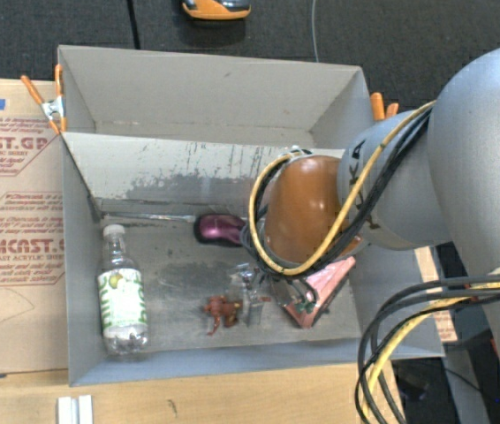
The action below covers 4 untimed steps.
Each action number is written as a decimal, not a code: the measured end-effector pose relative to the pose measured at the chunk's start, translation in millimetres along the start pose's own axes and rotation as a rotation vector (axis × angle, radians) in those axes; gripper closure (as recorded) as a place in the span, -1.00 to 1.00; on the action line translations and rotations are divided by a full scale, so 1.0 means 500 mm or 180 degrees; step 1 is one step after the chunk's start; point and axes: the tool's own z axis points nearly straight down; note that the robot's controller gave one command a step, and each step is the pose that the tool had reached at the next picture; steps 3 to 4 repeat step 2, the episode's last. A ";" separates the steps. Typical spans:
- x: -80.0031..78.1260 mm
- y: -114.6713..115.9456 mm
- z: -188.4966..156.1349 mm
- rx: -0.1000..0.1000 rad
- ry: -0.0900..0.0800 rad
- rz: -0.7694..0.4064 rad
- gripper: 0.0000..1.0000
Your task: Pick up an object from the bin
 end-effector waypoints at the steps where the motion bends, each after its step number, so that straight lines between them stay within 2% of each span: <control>1: -0.004 0.003 0.006 0.0002 0.0000 0.0017 1.00; 2: -0.027 0.069 -0.040 0.0000 0.0000 0.0053 1.00; 4: -0.027 0.069 -0.040 0.0000 0.0000 0.0053 1.00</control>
Offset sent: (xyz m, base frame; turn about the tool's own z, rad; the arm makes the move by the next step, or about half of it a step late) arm 0.0064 0.0353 0.0207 0.0179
